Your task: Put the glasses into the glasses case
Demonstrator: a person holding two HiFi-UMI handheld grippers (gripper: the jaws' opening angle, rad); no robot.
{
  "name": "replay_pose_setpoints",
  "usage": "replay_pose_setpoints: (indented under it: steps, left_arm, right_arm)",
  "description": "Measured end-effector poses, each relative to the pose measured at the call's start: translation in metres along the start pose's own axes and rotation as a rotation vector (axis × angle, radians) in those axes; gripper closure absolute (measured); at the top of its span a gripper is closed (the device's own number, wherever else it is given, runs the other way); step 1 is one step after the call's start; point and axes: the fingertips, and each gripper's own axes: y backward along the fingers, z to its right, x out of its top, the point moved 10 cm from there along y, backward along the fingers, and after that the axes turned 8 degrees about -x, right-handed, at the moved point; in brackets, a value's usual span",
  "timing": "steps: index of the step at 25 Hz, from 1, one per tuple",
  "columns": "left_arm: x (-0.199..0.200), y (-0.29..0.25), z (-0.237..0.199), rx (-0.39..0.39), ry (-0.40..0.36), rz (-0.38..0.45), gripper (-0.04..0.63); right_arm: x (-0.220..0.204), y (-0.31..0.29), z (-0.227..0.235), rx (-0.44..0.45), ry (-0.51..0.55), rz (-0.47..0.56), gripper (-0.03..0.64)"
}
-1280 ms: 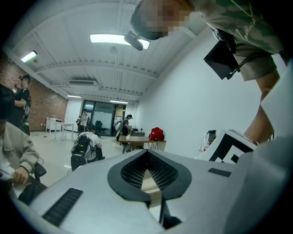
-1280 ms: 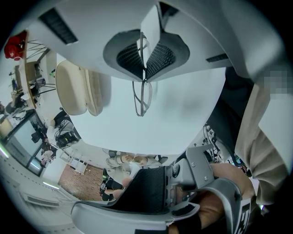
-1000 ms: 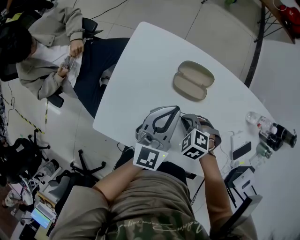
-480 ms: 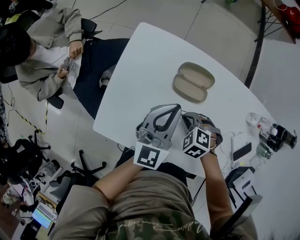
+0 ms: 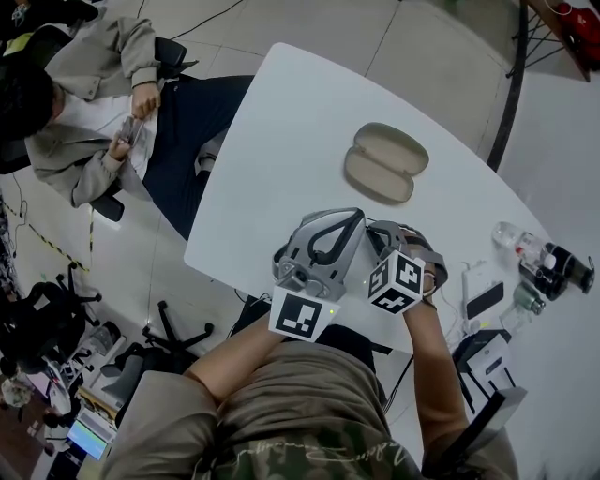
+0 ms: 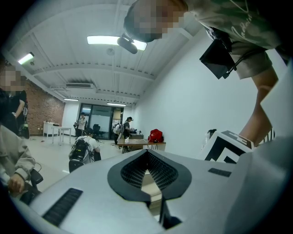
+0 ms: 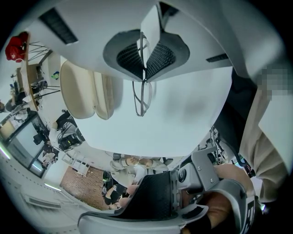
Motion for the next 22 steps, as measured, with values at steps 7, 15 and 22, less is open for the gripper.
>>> replay_pose_setpoints:
  steps: [7,15,22]
  left_arm:
    - [0.010,0.003,-0.010,0.026,0.020,0.019,0.589]
    - [0.024,-0.004,-0.016,0.036,0.009,0.060,0.589]
    - [0.023,-0.001,-0.021,0.055,-0.028,0.050,0.589]
  right_arm:
    - [0.005,0.007,0.032,-0.039,-0.032,0.035,0.583]
    - [0.008,0.009,0.074,-0.084,-0.083,0.050,0.583]
    - [0.006,-0.011,0.099,-0.081,-0.106,0.056,0.596]
